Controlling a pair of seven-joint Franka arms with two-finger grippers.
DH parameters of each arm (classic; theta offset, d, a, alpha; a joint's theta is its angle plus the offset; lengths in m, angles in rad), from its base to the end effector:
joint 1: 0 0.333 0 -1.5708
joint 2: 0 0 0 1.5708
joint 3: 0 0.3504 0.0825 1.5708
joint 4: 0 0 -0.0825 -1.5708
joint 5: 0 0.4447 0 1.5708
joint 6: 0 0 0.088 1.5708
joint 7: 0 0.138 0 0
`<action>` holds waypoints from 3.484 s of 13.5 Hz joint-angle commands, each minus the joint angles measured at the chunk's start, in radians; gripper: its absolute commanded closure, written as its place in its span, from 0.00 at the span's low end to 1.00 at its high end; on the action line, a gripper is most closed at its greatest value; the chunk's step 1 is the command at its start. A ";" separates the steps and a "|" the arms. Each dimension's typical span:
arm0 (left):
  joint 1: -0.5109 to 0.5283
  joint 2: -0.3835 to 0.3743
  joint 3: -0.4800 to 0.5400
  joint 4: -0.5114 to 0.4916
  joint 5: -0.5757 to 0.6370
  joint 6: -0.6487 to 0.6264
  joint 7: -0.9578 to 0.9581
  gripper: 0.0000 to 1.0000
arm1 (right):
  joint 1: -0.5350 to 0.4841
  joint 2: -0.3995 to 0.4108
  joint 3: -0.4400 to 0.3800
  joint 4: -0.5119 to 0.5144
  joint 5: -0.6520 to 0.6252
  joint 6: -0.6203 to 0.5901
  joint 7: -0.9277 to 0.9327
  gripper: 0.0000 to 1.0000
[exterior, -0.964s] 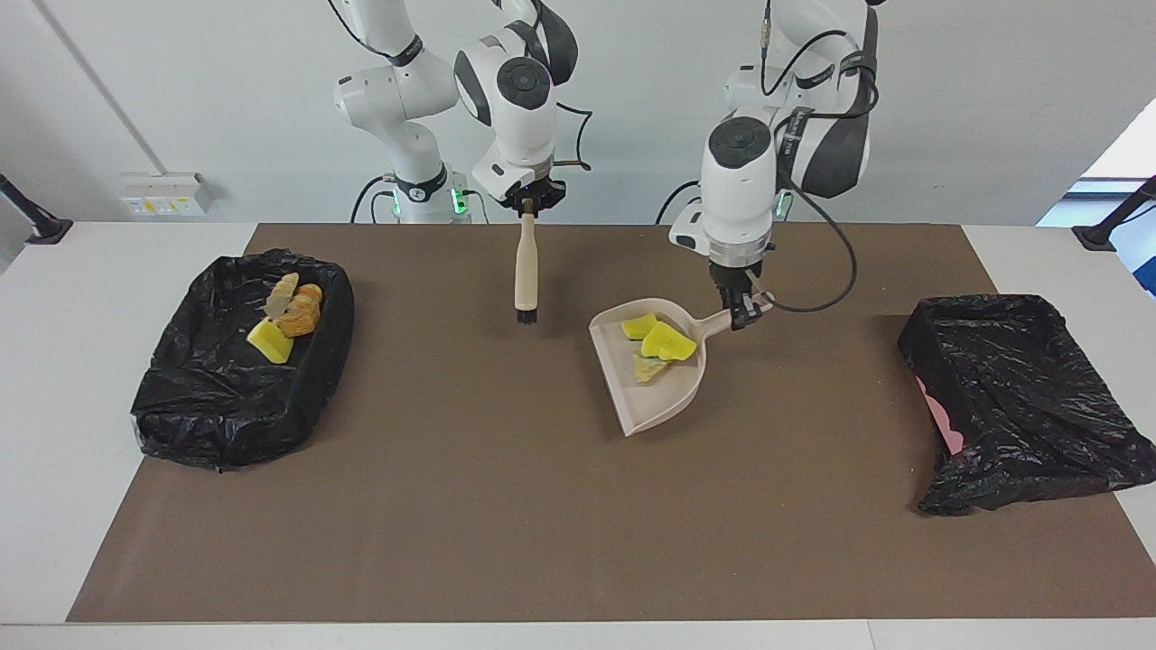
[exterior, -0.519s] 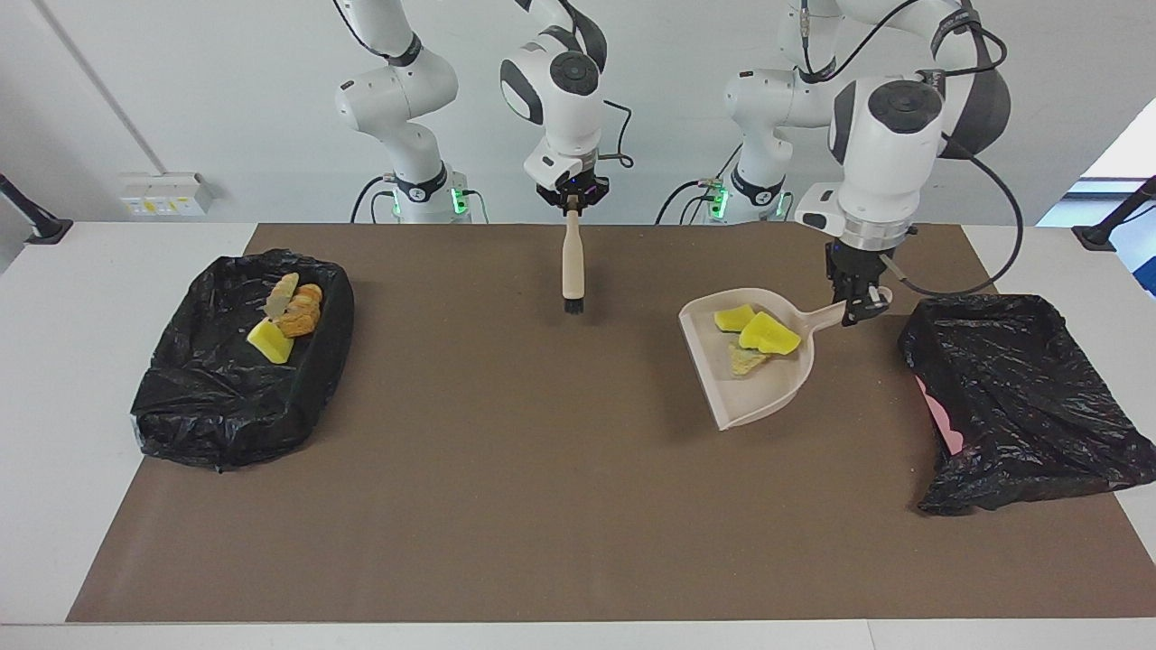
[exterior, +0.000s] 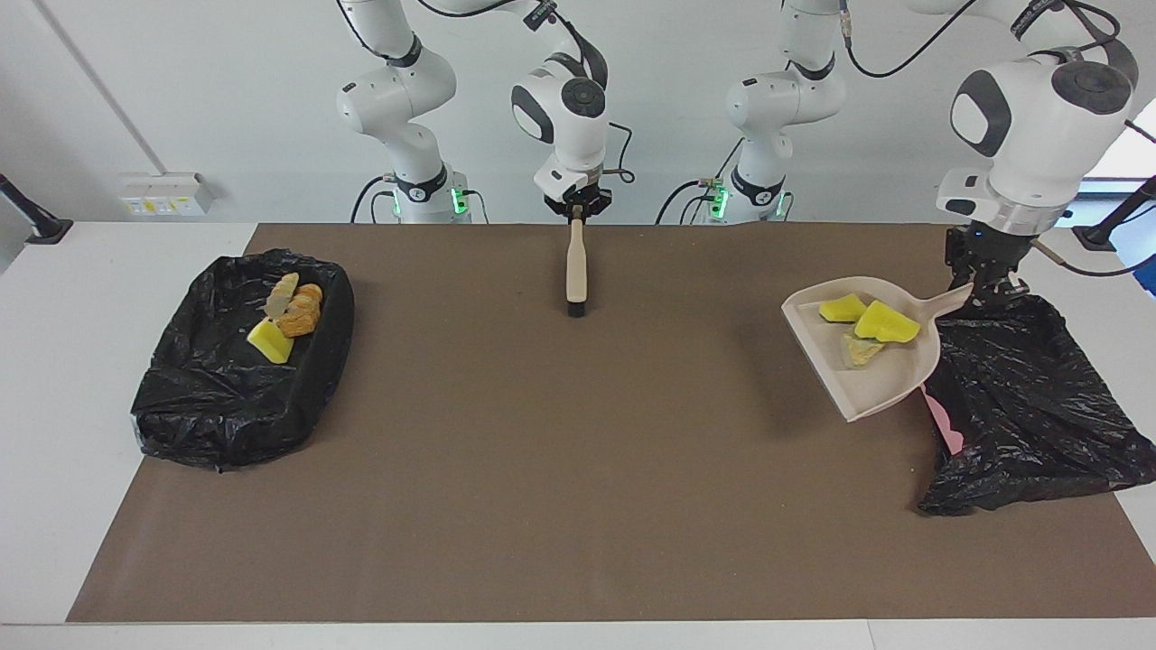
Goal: Sweep and dump trash in bin
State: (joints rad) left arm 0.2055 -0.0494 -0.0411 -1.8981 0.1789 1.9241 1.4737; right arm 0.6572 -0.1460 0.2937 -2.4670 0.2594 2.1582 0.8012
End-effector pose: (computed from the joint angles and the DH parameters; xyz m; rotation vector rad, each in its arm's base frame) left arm 0.6028 0.1175 0.5149 -2.3025 1.8715 0.1108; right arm 0.2663 0.3972 0.2964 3.0984 -0.0295 -0.3564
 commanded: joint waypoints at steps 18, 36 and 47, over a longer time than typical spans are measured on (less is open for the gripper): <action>0.204 0.203 0.043 0.240 0.575 0.199 0.237 1.00 | -0.021 0.069 -0.004 0.082 -0.039 -0.095 -0.022 0.55; 0.138 0.099 0.027 0.256 0.293 -0.056 0.029 1.00 | -0.481 0.126 -0.005 0.407 -0.360 -0.087 -0.112 0.00; -0.317 0.028 0.026 -0.128 0.065 -0.004 -1.023 1.00 | -0.604 0.071 -0.071 0.621 -0.351 -0.270 -0.295 0.00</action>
State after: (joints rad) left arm -0.0307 -0.0063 -0.0371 -1.9705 0.2742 1.8783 0.6142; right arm 0.0644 -0.0654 0.2575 -1.8859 -0.0892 1.9413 0.5727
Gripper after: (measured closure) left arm 0.670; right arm 0.000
